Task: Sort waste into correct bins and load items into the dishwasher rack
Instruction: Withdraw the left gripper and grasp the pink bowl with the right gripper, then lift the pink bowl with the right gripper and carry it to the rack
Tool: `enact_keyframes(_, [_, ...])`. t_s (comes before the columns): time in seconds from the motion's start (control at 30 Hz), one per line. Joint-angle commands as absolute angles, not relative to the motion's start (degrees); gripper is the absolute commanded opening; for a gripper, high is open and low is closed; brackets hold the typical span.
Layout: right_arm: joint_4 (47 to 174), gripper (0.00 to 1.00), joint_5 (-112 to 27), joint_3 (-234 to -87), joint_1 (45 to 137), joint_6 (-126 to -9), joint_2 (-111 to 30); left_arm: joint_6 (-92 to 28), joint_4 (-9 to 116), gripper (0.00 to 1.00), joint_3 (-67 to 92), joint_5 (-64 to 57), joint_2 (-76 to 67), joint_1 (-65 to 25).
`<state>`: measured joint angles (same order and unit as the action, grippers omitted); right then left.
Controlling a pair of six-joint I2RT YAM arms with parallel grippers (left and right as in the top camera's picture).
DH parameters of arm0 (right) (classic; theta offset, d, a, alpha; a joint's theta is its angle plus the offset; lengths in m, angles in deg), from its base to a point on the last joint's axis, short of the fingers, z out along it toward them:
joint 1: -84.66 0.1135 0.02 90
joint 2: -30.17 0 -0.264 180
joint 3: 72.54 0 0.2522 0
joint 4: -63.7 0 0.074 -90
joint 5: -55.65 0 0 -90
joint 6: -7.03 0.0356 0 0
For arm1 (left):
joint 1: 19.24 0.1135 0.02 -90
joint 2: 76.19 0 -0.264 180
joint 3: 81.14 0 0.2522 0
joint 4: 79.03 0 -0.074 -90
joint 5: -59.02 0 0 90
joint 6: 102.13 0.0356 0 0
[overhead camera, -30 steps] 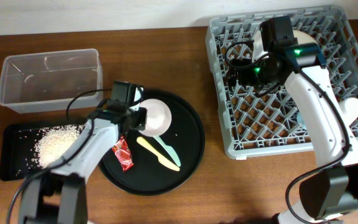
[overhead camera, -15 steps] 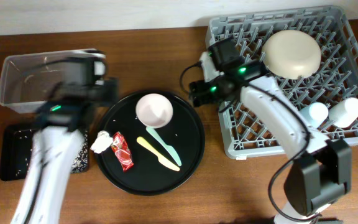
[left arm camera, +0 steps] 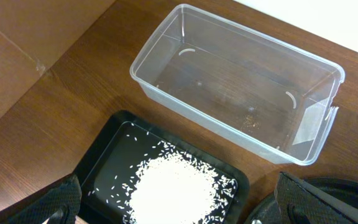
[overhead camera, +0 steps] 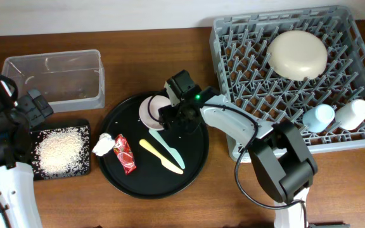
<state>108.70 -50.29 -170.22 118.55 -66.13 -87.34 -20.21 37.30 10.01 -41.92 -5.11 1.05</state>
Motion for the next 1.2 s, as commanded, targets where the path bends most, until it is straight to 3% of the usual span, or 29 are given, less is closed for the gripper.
enact_keyframes(0.0, [108.42,0.65,-50.23,-169.76,118.35,-65.45,-89.07,-21.13,37.35,0.99,10.33,-40.85,-6.13,1.45])
enact_keyframes(0.17, [107.22,0.55,-50.23,-169.96,117.98,-65.5,-89.14,-21.13,37.32,0.99,10.33,-40.85,-6.15,1.45])
enact_keyframes(0.23, [106.78,0.45,-50.25,-170.13,117.21,-65.47,-89.14,-21.1,37.32,0.99,10.33,-40.85,-6.15,1.45])
enact_keyframes(0.5, [107.22,0.44,-50.71,-171.22,114.57,-62.72,-89.11,-21.1,37.32,0.99,10.33,-40.85,-6.13,1.45])
enact_keyframes(0.6, [109.38,0.36,-50.67,-174.44,114.29,-62.76,-89.05,-21.13,37.32,0.99,10.33,-40.87,-6.15,1.45])
enact_keyframes(0.7, [112.0,0.36,-50.58,-177.17,114.37,-62.87,-89.03,-21.1,37.32,0.99,10.33,-40.85,-6.15,1.45])
enact_keyframes(0.73, [112.46,0.41,-50.42,-177.56,114.35,-61.82,-89.03,-21.1,37.32,0.99,10.33,-40.85,-6.13,1.45])
enact_keyframes(0.9, [112.48,0.41,-49.24,-177.61,114.7,-50.7,-89.46,-21.1,37.32,0.99,10.33,-40.85,-6.15,1.45])
enact_keyframes(1.17, [113.12,0.4,-43.71,-177.58,117.24,-49.56,-89.51,-21.13,37.32,0.99,10.33,-40.85,-6.15,1.45])
